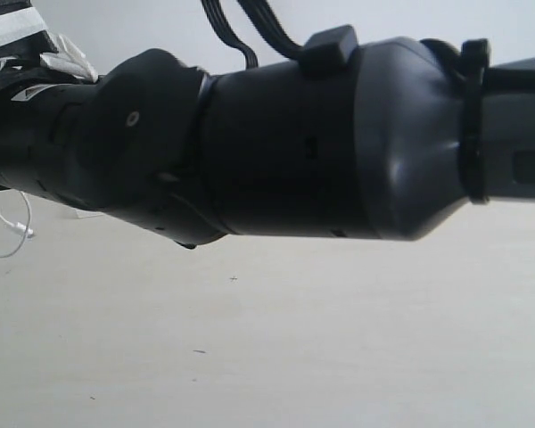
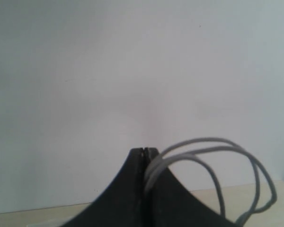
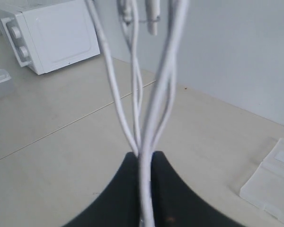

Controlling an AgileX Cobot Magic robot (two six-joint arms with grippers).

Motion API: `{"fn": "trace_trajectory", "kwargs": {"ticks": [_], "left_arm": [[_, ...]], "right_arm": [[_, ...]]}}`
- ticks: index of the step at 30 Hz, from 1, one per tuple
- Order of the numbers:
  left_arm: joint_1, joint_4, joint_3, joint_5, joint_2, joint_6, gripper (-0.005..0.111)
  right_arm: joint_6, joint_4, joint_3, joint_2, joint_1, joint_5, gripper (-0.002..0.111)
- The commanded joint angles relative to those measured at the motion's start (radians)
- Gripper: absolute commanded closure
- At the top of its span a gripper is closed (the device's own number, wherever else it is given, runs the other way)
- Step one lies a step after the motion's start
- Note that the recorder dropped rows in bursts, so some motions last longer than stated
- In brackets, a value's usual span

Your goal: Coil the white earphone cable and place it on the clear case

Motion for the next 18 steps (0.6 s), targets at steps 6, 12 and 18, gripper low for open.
{"fn": "trace_trajectory", "kwargs": {"ticks": [6, 12, 18], "left_arm": [[-0.001, -0.001, -0.002, -0.011, -0.003, -0.012, 0.107], [-0.001, -0.001, -0.002, -0.014, -0.003, -0.012, 0.107], [-0.001, -0.001, -0.002, -0.022, -0.003, -0.037, 0.107]], "right_arm": [[-0.001, -0.007, -0.005, 0.000, 0.002, -0.013, 0.107], [-0.001, -0.007, -0.005, 0.000, 0.002, -0.018, 0.091], [-0.001, -0.007, -0.005, 0.000, 0.002, -0.029, 0.081]]}}
